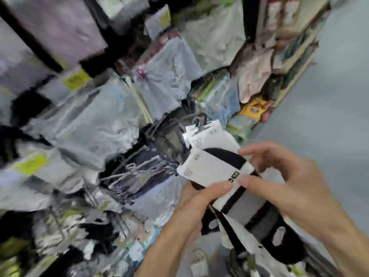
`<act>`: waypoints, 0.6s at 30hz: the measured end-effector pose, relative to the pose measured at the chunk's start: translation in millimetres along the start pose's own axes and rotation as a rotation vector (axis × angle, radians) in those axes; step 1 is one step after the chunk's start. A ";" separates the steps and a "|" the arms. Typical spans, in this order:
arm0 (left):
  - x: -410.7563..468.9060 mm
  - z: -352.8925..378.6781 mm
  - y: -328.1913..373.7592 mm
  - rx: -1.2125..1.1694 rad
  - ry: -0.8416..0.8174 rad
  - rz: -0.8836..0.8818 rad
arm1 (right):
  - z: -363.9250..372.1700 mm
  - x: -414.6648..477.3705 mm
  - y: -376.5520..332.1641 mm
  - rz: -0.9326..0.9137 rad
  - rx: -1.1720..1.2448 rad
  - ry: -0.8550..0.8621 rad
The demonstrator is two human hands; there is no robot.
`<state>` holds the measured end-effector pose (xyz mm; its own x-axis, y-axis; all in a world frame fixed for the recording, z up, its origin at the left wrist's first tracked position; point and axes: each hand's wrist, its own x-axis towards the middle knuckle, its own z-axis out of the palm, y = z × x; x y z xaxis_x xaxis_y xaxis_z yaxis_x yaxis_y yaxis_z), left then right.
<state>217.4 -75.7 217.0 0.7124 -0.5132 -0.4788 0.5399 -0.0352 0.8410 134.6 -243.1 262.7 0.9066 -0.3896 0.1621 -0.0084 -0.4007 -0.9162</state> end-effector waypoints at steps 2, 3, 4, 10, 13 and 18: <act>-33.2 -10.9 56.5 0.017 0.045 0.125 | 0.5 26.9 -68.5 -0.134 -0.033 -0.080; -49.2 -18.7 82.0 0.014 0.070 0.183 | 3.2 37.7 -100.7 -0.209 -0.038 -0.134; -64.1 -27.4 105.8 0.006 0.101 0.239 | 6.7 46.2 -130.7 -0.259 -0.018 -0.196; -142.4 -90.5 204.8 0.025 0.246 0.508 | 59.4 71.1 -261.0 -0.370 -0.020 -0.398; -168.1 -119.1 223.7 0.104 0.213 0.616 | 94.1 70.3 -294.8 -0.411 -0.081 -0.468; -199.2 -165.9 232.6 0.146 0.199 0.669 | 145.1 64.3 -321.3 -0.398 -0.116 -0.534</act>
<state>275.4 160.6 466.2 0.9459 -0.2989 0.1264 -0.0972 0.1105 0.9891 256.8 -19.1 514.3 0.9337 0.2578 0.2484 0.3514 -0.5266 -0.7741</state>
